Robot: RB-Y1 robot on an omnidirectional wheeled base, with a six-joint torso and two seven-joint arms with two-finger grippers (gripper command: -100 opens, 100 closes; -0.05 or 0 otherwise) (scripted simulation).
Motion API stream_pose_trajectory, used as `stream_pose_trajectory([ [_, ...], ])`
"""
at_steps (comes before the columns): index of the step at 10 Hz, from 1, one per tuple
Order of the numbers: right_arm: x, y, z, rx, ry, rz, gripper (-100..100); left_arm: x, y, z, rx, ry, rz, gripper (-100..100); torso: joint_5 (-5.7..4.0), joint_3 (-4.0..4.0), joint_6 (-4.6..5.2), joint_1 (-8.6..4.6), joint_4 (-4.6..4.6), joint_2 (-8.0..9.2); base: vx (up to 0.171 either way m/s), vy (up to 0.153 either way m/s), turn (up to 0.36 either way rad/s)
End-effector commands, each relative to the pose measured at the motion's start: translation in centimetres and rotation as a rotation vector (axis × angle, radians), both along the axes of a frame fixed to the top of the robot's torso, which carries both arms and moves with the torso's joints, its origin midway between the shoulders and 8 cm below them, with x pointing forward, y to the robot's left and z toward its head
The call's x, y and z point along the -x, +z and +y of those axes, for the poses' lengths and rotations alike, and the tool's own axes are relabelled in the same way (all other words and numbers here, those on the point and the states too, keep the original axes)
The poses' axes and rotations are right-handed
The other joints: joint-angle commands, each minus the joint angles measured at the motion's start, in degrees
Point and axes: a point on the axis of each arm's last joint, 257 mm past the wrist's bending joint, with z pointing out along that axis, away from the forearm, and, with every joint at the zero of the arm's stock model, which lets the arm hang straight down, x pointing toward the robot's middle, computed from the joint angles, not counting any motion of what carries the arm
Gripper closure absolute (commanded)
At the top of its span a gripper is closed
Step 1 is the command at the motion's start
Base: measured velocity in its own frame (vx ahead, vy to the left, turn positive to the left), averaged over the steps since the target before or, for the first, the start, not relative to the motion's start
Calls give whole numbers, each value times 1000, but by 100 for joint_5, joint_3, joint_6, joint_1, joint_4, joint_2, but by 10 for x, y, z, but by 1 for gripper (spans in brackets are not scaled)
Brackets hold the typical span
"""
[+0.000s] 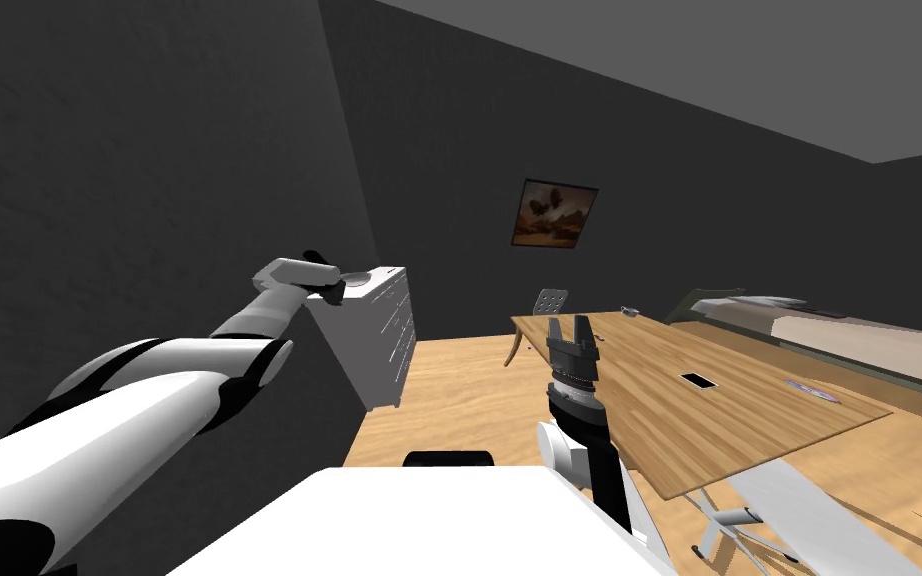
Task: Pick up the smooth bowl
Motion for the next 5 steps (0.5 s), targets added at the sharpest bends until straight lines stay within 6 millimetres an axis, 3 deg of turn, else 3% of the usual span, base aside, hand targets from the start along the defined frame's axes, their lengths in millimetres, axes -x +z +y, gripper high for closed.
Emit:
stream_pose_trajectory([
  [1,0,0,0,0,0,0,0,6,5,7,25,29,19,-100,0,0,0,0,0,0,66,11,-37],
  [4,0,0,0,0,0,0,0,18,13,19,57,73,42,-100,0,5,0,-1,2,9,45,3,-32],
  [5,0,0,0,0,0,0,0,27,27,26,76,101,49,-100,2,3,-1,1,0,7,98,15,-65],
])
